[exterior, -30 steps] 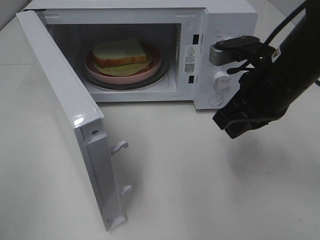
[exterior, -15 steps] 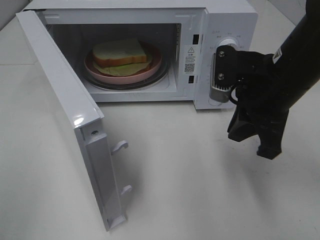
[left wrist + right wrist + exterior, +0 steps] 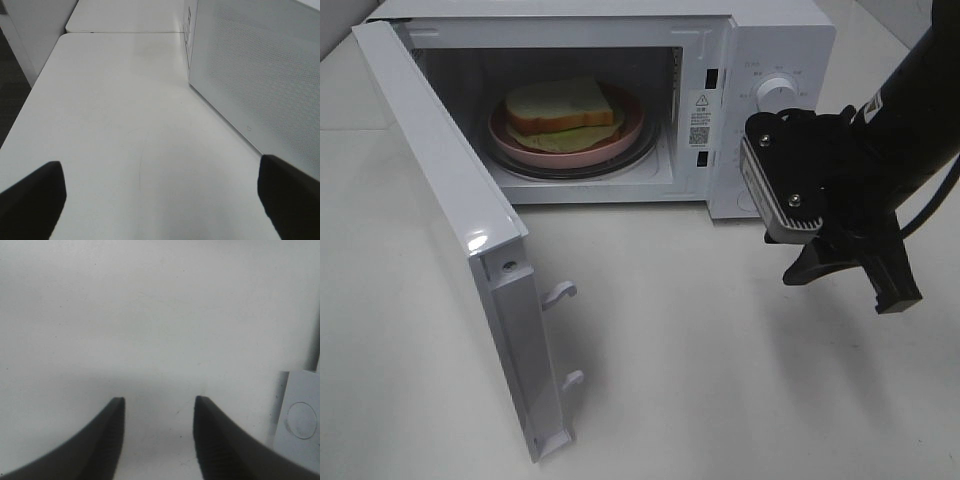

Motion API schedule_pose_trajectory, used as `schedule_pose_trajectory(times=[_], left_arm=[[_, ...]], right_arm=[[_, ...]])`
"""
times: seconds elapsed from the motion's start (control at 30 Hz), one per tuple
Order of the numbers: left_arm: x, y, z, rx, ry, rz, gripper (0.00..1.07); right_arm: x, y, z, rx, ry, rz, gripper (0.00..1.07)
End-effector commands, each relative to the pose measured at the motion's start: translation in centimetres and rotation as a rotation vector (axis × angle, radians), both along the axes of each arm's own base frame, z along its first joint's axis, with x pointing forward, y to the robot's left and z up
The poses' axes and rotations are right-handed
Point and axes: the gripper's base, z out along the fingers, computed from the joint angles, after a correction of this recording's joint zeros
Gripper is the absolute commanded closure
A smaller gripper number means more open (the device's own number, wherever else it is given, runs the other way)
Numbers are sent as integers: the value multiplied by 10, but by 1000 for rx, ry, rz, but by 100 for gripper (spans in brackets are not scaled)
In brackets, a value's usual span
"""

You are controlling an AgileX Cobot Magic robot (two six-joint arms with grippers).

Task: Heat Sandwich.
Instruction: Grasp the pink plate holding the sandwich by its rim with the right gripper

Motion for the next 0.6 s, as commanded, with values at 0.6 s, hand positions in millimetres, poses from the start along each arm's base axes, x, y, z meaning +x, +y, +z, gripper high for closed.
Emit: schedule_pose_trajectory(times=[0.6], left_arm=[[-3,-1,0,-11,-24,2,9]], right_arm=[[5,12,16,-1,-72,-106,13]])
